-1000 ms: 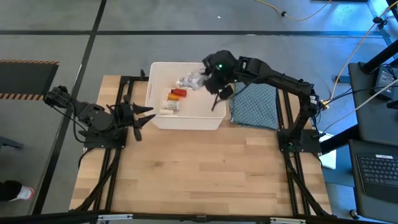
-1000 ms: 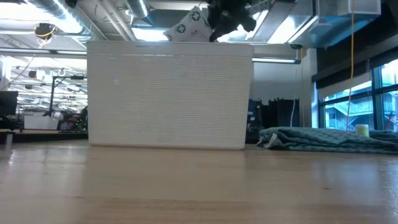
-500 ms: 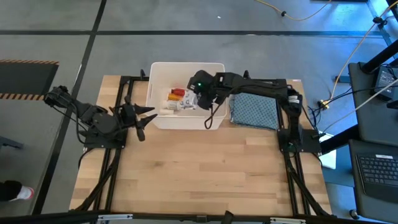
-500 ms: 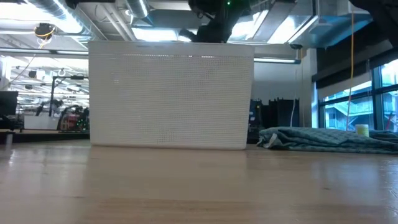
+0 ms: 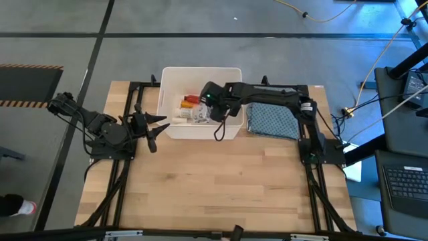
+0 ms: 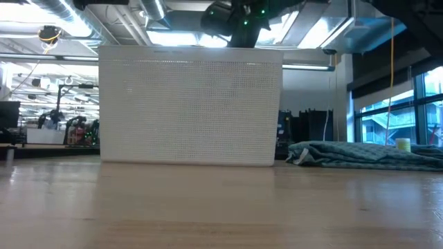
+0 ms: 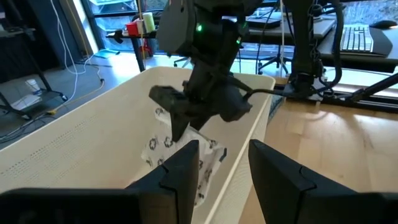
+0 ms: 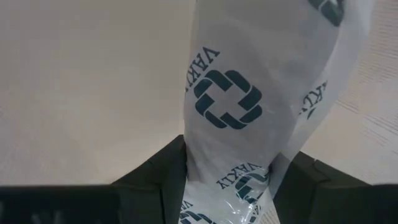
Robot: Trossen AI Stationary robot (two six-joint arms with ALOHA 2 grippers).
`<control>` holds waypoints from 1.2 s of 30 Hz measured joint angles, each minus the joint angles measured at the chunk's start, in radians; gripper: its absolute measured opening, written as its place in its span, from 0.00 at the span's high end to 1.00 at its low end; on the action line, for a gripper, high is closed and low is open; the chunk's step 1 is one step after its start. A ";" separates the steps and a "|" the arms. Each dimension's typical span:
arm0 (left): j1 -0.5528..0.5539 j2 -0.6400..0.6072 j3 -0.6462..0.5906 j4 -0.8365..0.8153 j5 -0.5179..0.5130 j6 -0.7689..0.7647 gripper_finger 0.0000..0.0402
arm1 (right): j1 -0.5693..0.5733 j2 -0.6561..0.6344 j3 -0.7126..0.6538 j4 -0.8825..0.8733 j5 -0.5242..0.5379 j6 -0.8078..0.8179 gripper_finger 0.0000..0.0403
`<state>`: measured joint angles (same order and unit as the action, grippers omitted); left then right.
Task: Pick & place medical supplies in basket/bin
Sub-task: Put the white mailer bag into the white bin, then return to Home Position
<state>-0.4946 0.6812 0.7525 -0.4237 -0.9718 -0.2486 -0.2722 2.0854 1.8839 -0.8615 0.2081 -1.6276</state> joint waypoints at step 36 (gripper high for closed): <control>0.000 0.000 0.000 0.000 -0.003 0.008 0.67 | -0.012 0.030 0.000 -0.020 -0.105 0.051 0.34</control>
<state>-0.4950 0.6811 0.7525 -0.4240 -0.9748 -0.2409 -0.2841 2.1155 1.8839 -0.8818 0.1036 -1.5767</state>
